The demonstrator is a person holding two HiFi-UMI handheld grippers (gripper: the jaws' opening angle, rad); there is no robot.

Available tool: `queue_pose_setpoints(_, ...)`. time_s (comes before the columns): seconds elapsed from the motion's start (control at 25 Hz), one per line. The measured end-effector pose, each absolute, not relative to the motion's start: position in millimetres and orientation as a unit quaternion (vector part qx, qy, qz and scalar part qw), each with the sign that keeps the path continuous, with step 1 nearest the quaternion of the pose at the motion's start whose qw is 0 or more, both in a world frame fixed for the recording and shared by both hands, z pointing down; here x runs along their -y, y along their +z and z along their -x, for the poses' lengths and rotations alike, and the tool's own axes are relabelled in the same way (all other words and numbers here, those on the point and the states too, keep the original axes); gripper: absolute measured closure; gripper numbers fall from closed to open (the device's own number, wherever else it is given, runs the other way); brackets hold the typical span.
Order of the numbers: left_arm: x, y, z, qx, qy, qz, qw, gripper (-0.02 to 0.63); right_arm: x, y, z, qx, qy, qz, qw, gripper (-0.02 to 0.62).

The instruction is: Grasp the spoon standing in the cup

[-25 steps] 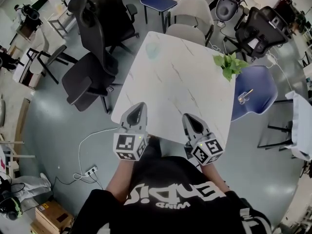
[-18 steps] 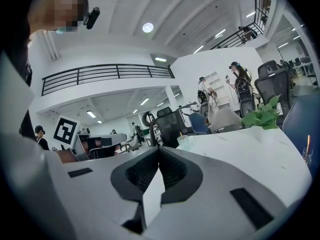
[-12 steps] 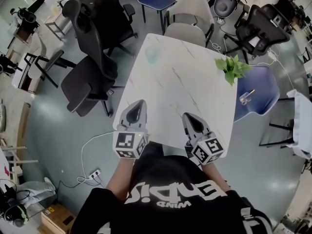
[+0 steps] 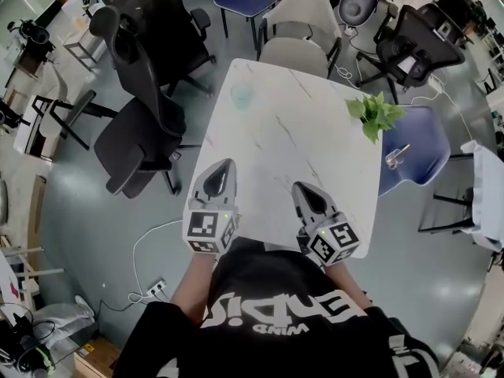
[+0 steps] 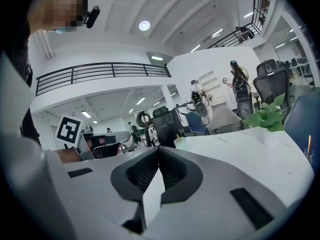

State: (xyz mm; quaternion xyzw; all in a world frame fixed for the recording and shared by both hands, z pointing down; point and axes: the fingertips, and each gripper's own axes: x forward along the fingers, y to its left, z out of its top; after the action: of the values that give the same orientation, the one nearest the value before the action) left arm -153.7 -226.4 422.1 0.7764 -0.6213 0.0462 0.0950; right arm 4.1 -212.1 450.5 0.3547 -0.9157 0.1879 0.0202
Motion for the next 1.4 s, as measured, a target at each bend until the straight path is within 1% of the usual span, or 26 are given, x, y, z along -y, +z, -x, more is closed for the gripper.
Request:
queue_pose_setpoints(0.4,261,421,164,0.614,0.053,-0.783,0.082,0.585,239,453,3,0.910,0.192,-0.367,0.016,0.583)
queue_pose_setpoints(0.68,276,426,163,0.596,0.065,-0.796,0.088,0.446,248,454,9,0.909,0.193,-0.369,0.016,0.583)
queue_pose_setpoints(0.8,282,429,167,0.603,0.064,-0.790,0.091,0.330,249,457,10,0.908,0.195,-0.371,0.019,0.583)
queue_pose_setpoints(0.84,284,430,168,0.607,0.064,-0.787,0.090,0.316,249,457,10,0.908,0.195,-0.371,0.020,0.583)
queue_pose_setpoints(1.4,333,449,177,0.605,0.106,-0.786,0.068,0.314,261,462,7,0.904,0.199,-0.377,0.027,0.583)
